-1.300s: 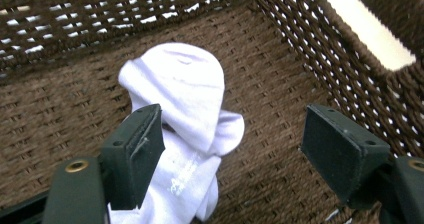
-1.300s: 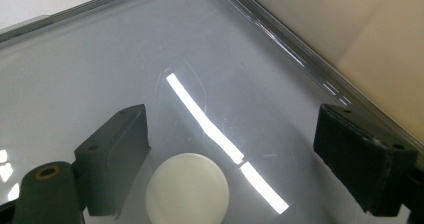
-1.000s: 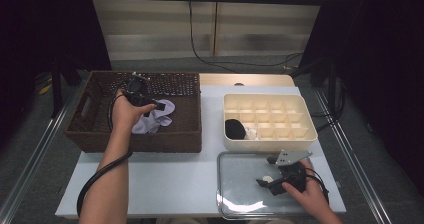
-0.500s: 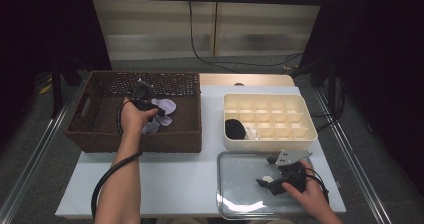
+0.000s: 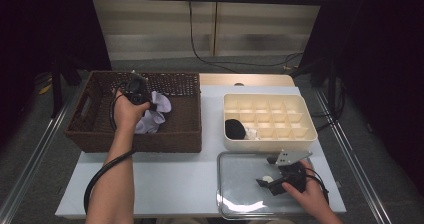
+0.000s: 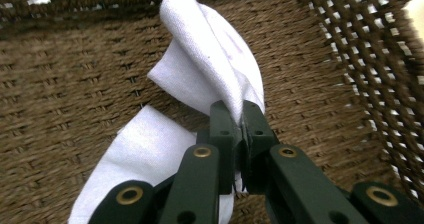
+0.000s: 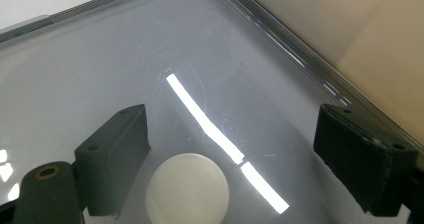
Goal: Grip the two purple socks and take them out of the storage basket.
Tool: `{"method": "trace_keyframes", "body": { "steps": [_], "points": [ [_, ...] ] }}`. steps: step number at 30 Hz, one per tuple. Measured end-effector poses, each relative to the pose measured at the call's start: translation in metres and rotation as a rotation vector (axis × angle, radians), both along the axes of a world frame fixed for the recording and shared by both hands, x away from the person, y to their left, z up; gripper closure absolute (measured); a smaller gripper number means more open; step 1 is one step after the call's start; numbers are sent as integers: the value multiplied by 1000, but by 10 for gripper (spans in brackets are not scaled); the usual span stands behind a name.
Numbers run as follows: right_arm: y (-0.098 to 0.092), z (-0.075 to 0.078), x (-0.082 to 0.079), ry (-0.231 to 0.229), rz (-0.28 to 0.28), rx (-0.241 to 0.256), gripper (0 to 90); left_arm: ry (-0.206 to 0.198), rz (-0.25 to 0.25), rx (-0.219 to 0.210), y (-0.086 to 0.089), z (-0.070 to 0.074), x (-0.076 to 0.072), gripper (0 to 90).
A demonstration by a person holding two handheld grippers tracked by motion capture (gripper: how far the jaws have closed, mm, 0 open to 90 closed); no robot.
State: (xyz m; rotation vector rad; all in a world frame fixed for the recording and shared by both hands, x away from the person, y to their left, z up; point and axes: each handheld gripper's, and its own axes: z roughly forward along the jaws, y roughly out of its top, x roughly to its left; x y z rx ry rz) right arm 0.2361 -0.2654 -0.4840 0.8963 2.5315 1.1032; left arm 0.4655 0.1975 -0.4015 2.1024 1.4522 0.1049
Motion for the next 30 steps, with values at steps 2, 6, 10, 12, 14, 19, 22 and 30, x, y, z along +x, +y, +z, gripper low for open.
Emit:
{"method": "trace_keyframes", "body": {
  "steps": [2, 6, 10, 12, 14, 19, 22, 30],
  "points": [
    [0, 0, 0, 0, 0, 1, 140, 1, 6, -10, 2, 6, -2, 867],
    [0, 0, 0, 0, 0, 1, 140, 3, -5, -26, 7, 15, -5, 870],
    [0, 0, 0, -1, 0, 1, 140, 12, -20, -42, 12, 23, -9, 872],
    [0, 0, 0, 0, 0, 1, 139, 15, -22, -46, 13, 28, -11, 873],
    [0, 0, 0, 0, 0, 1, 140, 15, -26, -42, 14, 33, -13, 872],
    [0, 0, 0, 0, 0, 1, 140, 17, -46, -48, 16, 44, -18, 873],
    [0, 0, 0, -1, 0, 1, 140, 21, -54, -41, 19, 51, -20, 874],
    [0, 0, 0, -2, 0, 0, 140, 16, -74, -32, 22, 64, -28, 875]
  ]
}}
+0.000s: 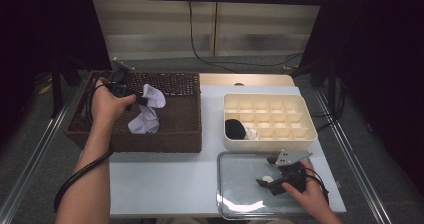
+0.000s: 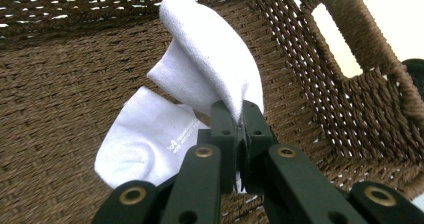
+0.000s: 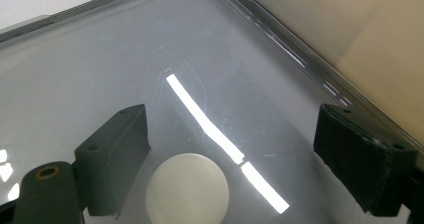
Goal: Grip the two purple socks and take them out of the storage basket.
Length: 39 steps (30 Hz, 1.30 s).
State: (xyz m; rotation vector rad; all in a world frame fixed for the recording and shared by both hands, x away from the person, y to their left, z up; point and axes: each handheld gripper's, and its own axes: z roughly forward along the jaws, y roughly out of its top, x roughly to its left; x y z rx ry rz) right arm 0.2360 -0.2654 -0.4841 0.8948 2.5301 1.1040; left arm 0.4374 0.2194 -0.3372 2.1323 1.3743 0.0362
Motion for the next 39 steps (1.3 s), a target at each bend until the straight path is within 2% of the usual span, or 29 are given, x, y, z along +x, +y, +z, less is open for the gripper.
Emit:
{"method": "trace_keyframes", "body": {
  "steps": [5, 8, 19, 24, 32, 39],
  "points": [
    [0, 0, 0, 0, 0, 0, 140, -1, -8, -12, -1, 5, -5, 874],
    [0, 0, 0, -2, -2, -1, 140, 2, -20, -4, -1, 8, -7, 874],
    [0, 0, 0, 0, 0, 0, 140, -15, -49, -19, -1, 18, -21, 875],
    [0, 0, 0, 0, 0, 0, 140, -22, -47, -29, -2, 22, -26, 875],
    [0, 0, 0, -2, -1, -1, 140, -12, -57, -36, -2, 24, -32, 875],
    [0, 0, 0, 0, 0, 0, 140, -11, -80, -22, -3, 27, -39, 875]
  ]
}}
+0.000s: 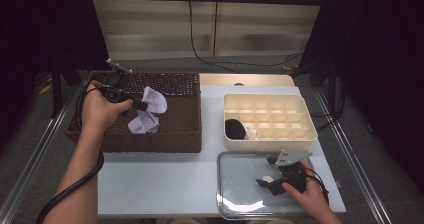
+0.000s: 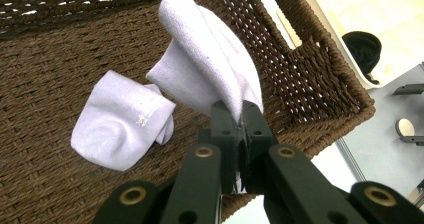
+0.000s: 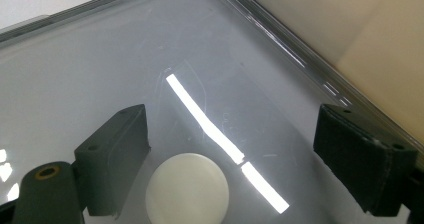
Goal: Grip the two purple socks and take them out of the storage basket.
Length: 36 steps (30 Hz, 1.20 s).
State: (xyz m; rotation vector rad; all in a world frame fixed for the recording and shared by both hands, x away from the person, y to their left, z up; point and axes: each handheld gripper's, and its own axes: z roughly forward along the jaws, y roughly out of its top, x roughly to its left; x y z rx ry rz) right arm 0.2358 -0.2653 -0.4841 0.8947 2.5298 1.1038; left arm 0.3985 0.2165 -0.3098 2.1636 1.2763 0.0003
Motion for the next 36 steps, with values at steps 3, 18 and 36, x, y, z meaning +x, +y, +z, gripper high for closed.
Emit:
{"method": "trace_keyframes", "body": {
  "steps": [3, 18, 36],
  "points": [
    [0, 0, 0, 1, 0, 0, 140, -6, -3, -11, 0, 2, -3, 875],
    [0, 0, 0, 0, -1, 0, 140, -19, -29, -19, -1, 13, -16, 875],
    [0, 0, 0, 1, -2, 0, 140, -14, -62, -20, -3, 9, -32, 875]
  ]
}}
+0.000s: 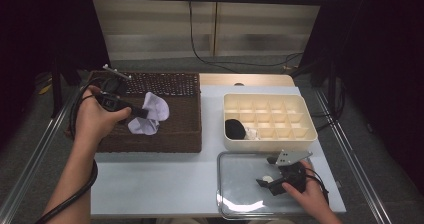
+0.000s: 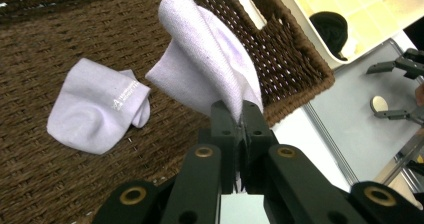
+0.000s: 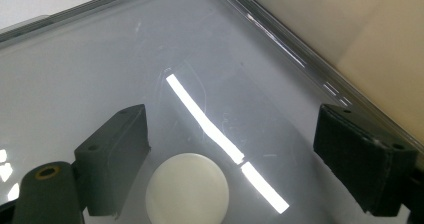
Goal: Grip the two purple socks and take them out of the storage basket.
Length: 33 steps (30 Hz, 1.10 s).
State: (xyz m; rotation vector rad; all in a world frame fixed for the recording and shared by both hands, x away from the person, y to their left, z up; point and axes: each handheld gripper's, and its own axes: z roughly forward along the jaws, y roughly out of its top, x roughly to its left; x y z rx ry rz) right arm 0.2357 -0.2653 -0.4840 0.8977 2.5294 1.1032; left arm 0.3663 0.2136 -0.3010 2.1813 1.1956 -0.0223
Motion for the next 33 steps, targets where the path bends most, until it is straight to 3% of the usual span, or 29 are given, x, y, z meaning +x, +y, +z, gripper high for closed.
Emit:
{"method": "trace_keyframes", "body": {
  "steps": [12, 33],
  "points": [
    [0, 0, 0, -1, 1, 0, 140, -18, -27, 2, 3, 2, -19, 875],
    [0, 0, 0, -1, 2, 0, 140, -26, -73, -17, 1, -16, -43, 875]
  ]
}}
